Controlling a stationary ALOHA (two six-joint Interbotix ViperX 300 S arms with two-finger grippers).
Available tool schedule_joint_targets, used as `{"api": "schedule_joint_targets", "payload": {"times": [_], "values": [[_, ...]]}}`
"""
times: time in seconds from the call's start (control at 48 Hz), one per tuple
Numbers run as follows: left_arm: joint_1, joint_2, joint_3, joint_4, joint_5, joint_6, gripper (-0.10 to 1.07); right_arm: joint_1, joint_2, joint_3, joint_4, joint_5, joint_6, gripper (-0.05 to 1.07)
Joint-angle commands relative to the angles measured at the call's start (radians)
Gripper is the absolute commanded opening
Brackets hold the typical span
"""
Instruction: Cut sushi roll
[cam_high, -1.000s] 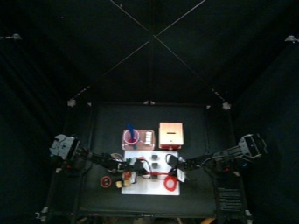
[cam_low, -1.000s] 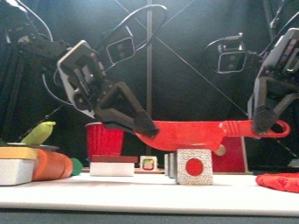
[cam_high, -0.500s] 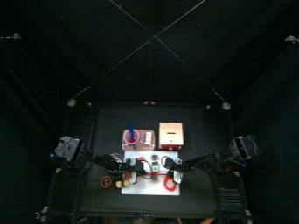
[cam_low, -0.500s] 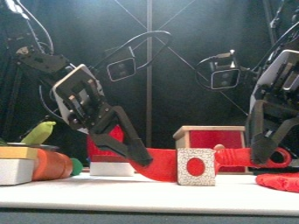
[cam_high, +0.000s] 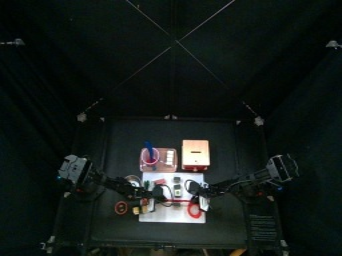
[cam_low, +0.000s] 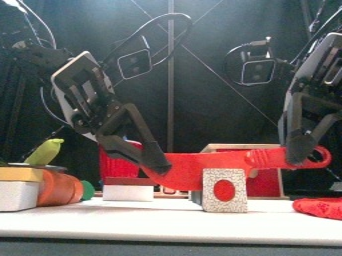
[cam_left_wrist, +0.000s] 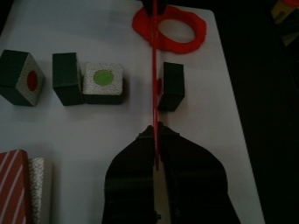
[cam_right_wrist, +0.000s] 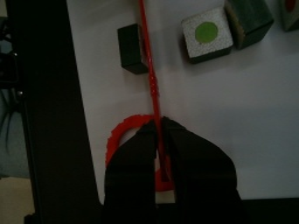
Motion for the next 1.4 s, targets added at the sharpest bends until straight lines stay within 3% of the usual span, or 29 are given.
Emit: {"api": "schedule_joint_targets", "payload": {"times": [0.0, 0.167, 0.458, 0.792, 1.188, 1.375], "values": [[0.015, -0.032, -0.005, 0.017, -0.002, 0.002, 0.37, 0.000, -0.049, -0.015, -0.012, 0.006, 0.002, 0.17], [0.032, -0.049, -0.005, 0.029, -0.006, 0.000, 0.46, -0.003, -0.083, -0.008, -0.011, 0.006, 0.003, 0.17], [0.054, -0.095, 0.008, 0.044, -0.051, 0.003, 0.74, -0.003, -0.089, -0.005, -0.006, 0.006, 0.003, 0.17], [0.066, -0.155, 0.055, 0.104, -0.155, 0.002, 0.75, -0.005, -0.098, -0.003, -0.014, 0.006, 0.003, 0.17], [0.084, -0.230, 0.140, 0.103, -0.265, -0.002, 0.75, -0.025, -0.103, 0.005, -0.012, 0.006, 0.003, 0.17], [0.086, -0.216, 0.150, 0.103, -0.285, -0.006, 0.75, -0.055, -0.104, 0.005, -0.015, 0.023, 0.003, 0.17]]}}
